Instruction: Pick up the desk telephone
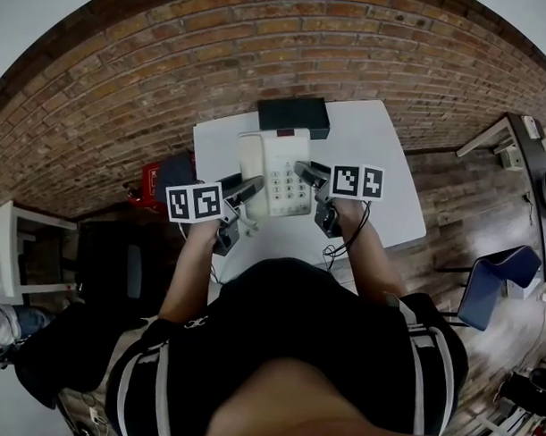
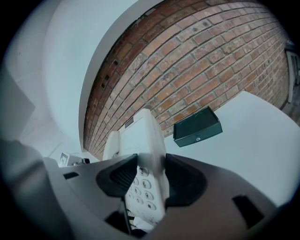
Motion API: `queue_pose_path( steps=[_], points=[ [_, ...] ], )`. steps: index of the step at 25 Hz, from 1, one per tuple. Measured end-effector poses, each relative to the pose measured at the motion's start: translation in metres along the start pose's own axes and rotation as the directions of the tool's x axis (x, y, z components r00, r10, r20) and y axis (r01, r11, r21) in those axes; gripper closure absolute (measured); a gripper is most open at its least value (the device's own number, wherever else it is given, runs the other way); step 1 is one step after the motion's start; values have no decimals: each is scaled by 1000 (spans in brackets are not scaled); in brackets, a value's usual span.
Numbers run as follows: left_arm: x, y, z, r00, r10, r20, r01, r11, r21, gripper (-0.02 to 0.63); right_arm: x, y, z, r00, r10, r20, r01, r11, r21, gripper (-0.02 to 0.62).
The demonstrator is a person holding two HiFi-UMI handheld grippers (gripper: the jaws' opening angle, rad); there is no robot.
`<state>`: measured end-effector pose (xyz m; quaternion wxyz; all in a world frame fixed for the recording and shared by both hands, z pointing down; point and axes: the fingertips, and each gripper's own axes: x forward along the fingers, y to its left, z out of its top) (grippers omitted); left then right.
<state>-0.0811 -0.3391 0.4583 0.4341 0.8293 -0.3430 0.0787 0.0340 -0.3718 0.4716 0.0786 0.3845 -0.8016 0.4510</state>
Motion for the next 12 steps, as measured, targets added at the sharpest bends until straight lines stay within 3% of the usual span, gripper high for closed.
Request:
queue_pose_path(
  steps=[12],
  points=[
    [-1,-1,0,1000,5,-6,-5,1000,9,325,-1,2,2,1000,-8,17,9,1000,-11,420]
  ],
)
